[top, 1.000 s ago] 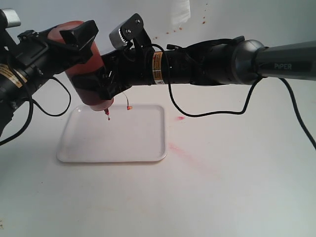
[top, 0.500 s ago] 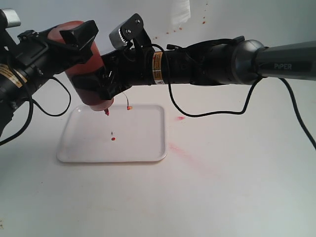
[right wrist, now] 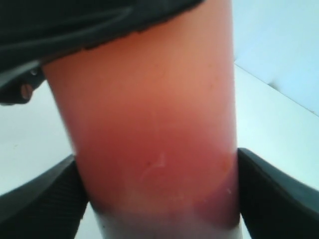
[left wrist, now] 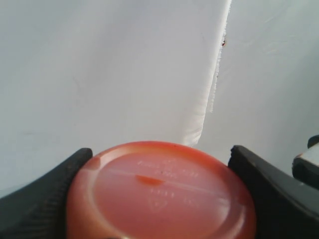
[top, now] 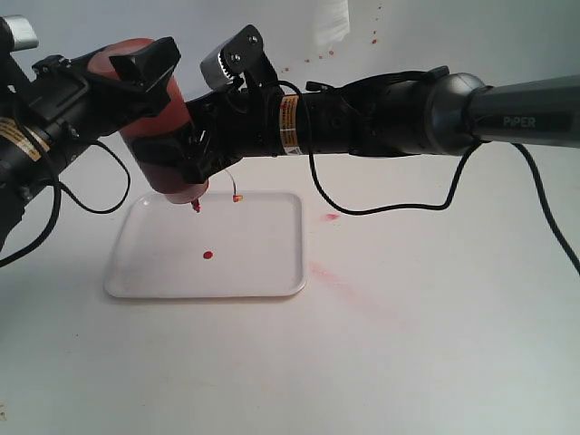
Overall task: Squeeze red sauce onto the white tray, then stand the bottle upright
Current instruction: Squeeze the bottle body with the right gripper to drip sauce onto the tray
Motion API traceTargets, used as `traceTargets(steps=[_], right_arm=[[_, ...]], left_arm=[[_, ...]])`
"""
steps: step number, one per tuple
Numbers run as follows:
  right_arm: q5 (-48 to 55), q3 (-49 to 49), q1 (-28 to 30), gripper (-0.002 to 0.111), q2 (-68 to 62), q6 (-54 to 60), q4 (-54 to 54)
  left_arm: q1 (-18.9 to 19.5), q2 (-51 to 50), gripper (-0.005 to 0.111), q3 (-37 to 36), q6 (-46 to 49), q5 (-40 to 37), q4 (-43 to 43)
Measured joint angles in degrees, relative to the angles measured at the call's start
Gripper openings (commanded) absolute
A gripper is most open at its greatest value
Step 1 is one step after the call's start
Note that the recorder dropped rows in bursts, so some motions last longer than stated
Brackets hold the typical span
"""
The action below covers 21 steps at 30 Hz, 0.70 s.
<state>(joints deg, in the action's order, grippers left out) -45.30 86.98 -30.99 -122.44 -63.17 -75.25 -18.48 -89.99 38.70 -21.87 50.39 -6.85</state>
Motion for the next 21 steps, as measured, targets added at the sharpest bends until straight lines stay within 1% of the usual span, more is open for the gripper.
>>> traceTargets(steps=[2,3,5,13,19,21], right_arm=[[0.00,0.00,0.00,0.091,0.00,0.00,0.00],[0.00,0.00,0.00,0.094,0.00,0.00,0.00],[0.00,0.00,0.00,0.097,0.00,0.00,0.00],[0.12,0.00,-0.25,0.097,0.00,-0.97,0.00],[5.98,0.00,-2.80,0.097,0.00,-1.25,0.00],[7.55,0.00,-3.56,0.095,0.00,-0.73,0.00]], left_arm=[[0.00,0.00,0.039,0.00,0.00,0.00,0.00],[0.00,0.00,0.039,0.00,0.00,0.00,0.00],[0.00,0.00,0.039,0.00,0.00,0.00,0.00],[0.00,0.00,0.039,0.00,0.00,0.00,0.00],[0.00,0.00,0.039,0.00,0.00,0.00,0.00],[0.00,0.00,0.039,0.00,0.00,0.00,0.00]])
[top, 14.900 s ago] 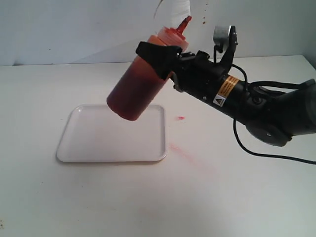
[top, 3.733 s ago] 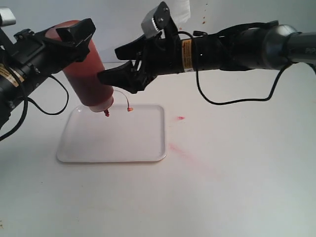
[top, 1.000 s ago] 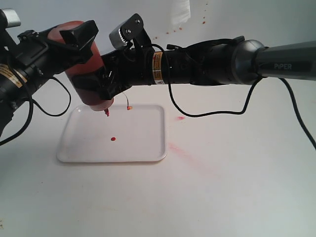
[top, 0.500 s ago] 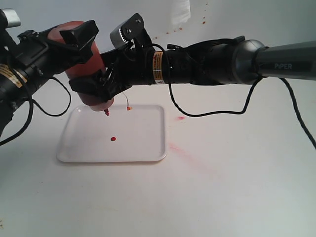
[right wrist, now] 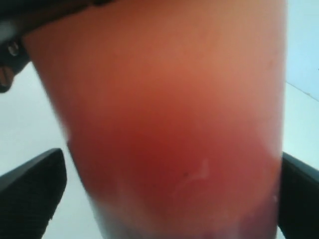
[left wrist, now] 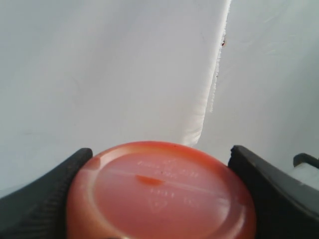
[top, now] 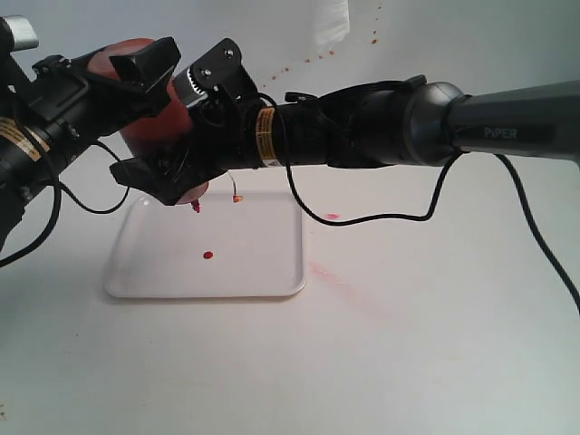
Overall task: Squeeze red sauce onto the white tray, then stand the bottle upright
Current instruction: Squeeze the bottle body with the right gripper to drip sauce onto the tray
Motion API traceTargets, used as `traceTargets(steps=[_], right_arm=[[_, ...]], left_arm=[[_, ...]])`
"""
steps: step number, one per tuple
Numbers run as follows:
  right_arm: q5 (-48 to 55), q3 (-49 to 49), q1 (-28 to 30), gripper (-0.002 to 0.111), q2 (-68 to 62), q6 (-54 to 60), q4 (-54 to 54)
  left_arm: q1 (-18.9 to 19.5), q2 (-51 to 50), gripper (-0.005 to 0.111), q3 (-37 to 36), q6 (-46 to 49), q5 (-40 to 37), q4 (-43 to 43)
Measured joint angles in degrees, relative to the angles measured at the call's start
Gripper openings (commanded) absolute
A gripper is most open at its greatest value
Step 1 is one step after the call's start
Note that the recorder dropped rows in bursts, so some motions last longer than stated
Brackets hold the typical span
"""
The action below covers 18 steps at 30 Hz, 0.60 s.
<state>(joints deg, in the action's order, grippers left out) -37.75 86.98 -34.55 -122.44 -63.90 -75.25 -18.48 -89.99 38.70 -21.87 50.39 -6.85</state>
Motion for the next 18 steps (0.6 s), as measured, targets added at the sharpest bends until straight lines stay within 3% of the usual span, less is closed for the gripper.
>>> traceTargets(steps=[3,12,13,18], right_arm=[[1.91,0.00,-0.35,0.081,0.00,0.38,0.00],[3.56,0.00,-0.35,0.004,0.00,1.48,0.00],[3.56,0.00,-0.35,0.000,0.00,1.48,0.00],[3.56,0.00,-0.35,0.000,0.00,1.48,0.00]], left_arm=[[0.00,0.00,0.039,0.00,0.00,0.00,0.00],[0.00,0.00,0.039,0.00,0.00,0.00,0.00],[0.00,0.00,0.039,0.00,0.00,0.00,0.00],[0.00,0.00,0.039,0.00,0.00,0.00,0.00]])
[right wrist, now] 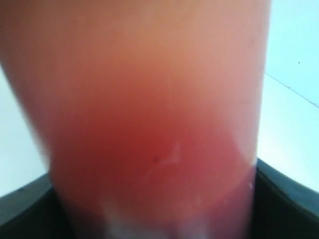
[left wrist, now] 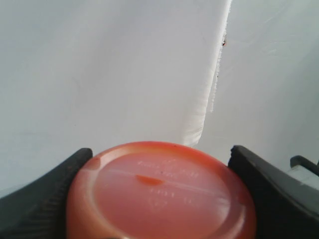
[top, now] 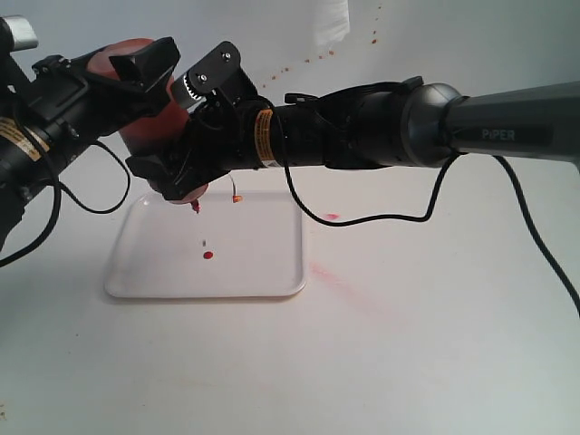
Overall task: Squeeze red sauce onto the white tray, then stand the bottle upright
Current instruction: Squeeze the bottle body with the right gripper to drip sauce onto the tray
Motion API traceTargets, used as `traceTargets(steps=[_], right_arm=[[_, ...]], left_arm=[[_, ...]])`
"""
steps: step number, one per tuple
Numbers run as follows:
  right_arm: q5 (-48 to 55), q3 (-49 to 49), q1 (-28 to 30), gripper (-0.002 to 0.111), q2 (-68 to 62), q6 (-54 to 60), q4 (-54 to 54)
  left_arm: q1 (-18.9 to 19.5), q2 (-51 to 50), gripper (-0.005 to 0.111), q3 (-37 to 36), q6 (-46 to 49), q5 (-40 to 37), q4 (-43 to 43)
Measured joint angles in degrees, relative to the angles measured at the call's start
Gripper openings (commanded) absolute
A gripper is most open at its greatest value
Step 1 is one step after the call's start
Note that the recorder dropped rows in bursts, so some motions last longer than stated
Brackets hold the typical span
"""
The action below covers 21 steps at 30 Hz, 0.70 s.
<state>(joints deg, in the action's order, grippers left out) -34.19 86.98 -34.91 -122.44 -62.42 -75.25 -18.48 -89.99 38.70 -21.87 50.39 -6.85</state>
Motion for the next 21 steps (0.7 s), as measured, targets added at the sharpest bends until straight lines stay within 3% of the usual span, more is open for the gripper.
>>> traceTargets(steps=[15,16,18,21], right_arm=[[0.48,0.00,0.00,0.000,0.00,0.20,0.00],[0.48,0.00,0.00,0.003,0.00,0.31,0.00],[0.48,0.00,0.00,0.019,0.00,0.32,0.00],[0.37,0.00,0.00,0.053,0.00,0.32,0.00]], left_arm=[[0.00,0.00,0.039,0.00,0.09,0.00,0.00],[0.00,0.00,0.039,0.00,0.09,0.00,0.00],[0.00,0.00,0.039,0.00,0.09,0.00,0.00],[0.00,0.00,0.039,0.00,0.13,0.00,0.00]])
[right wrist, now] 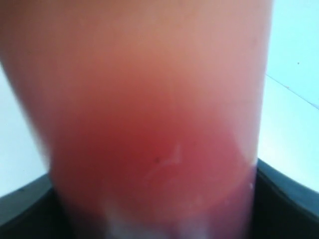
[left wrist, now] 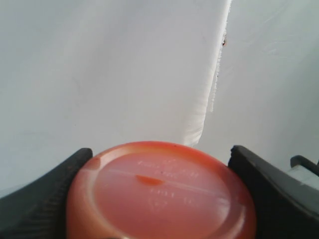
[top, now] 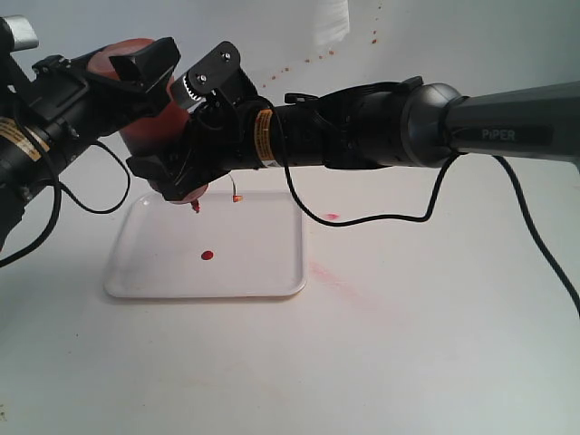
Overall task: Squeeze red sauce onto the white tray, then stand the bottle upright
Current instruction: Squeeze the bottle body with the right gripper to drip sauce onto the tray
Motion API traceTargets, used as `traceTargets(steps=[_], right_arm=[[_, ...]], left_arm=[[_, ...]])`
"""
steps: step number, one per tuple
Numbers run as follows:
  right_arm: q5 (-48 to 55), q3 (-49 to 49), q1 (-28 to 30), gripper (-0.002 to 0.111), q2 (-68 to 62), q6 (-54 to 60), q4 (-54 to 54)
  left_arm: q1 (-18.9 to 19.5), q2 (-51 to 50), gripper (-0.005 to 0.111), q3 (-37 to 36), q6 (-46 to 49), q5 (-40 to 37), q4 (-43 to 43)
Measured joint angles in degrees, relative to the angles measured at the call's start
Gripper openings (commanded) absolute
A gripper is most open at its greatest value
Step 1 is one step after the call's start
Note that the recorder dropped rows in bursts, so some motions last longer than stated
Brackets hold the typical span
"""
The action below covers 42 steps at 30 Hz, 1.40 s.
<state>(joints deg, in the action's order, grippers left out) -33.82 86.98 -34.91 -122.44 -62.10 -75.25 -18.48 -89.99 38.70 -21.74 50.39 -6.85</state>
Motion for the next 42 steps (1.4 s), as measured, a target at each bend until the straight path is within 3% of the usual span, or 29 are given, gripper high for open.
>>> traceTargets(steps=[4,8,13,21,24,27,38,42], right_arm=[[0.00,0.00,0.00,0.082,0.00,0.08,0.00],[0.00,0.00,0.00,0.096,0.00,0.08,0.00],[0.13,0.00,0.00,0.102,0.00,0.08,0.12],[0.36,0.00,0.00,0.100,0.00,0.08,0.12],[0.36,0.00,0.00,0.094,0.00,0.08,0.89],[0.36,0.00,0.00,0.081,0.00,0.08,3.19],[-0.18,0.00,-0.13,0.000,0.00,0.33,4.11],[-0.18,0.00,-0.13,0.000,0.00,0.47,4.11]], left_arm=[[0.00,0.00,0.039,0.00,0.00,0.00,0.00],[0.00,0.00,0.039,0.00,0.00,0.00,0.00],[0.00,0.00,0.039,0.00,0.00,0.00,0.00],[0.00,0.00,0.039,0.00,0.00,0.00,0.00],[0.00,0.00,0.039,0.00,0.00,0.00,0.00],[0.00,0.00,0.039,0.00,0.00,0.00,0.00],[0.00,0.00,0.039,0.07,0.10,0.35,0.00],[0.00,0.00,0.039,0.07,0.10,0.35,0.00]])
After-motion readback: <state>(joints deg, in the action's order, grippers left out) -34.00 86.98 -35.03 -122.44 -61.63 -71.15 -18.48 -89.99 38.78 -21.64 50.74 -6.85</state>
